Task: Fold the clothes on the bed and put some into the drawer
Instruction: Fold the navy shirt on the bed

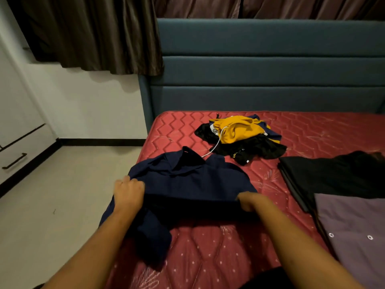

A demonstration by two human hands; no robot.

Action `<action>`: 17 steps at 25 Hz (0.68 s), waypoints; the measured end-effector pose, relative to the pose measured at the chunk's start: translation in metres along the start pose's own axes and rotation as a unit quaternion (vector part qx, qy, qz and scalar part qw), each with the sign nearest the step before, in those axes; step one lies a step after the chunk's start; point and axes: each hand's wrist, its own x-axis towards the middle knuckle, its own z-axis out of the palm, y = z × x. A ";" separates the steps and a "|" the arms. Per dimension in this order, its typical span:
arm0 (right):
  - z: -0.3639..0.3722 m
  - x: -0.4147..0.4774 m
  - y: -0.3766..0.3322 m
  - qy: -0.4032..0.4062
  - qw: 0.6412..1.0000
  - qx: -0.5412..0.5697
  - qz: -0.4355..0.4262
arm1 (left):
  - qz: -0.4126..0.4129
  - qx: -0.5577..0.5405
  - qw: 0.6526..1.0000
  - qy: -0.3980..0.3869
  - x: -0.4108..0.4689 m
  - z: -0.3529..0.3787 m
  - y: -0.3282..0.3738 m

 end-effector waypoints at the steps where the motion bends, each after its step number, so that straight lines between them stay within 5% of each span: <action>1: -0.030 -0.004 0.012 0.022 0.999 0.028 0.012 | -0.038 0.009 0.999 0.006 0.017 -0.017 -0.005; 3: -0.118 -0.013 0.034 0.198 0.961 0.177 0.072 | -0.103 -0.079 0.991 0.027 0.065 -0.081 -0.009; 5: -0.207 -0.041 0.054 0.432 0.834 0.324 0.109 | -0.137 -0.225 0.953 0.152 0.107 -0.164 -0.018; 7: -0.260 -0.077 0.059 0.596 0.714 0.360 0.074 | -0.112 -0.382 0.861 0.317 0.120 -0.222 -0.028; 9: -0.263 -0.103 0.057 0.681 0.670 0.295 0.035 | -0.080 -0.456 0.789 0.404 0.114 -0.241 -0.037; 11: -0.235 -0.107 0.062 0.695 0.678 0.232 0.053 | -0.043 -0.412 0.790 0.452 0.103 -0.213 -0.038; 13: -0.180 -0.100 0.065 0.629 0.752 0.179 0.088 | 0.045 -0.268 0.854 0.444 0.083 -0.158 -0.030; 17: -0.050 -0.090 0.061 0.369 0.913 0.060 0.166 | 0.181 -0.071 0.976 0.099 0.022 -0.046 -0.016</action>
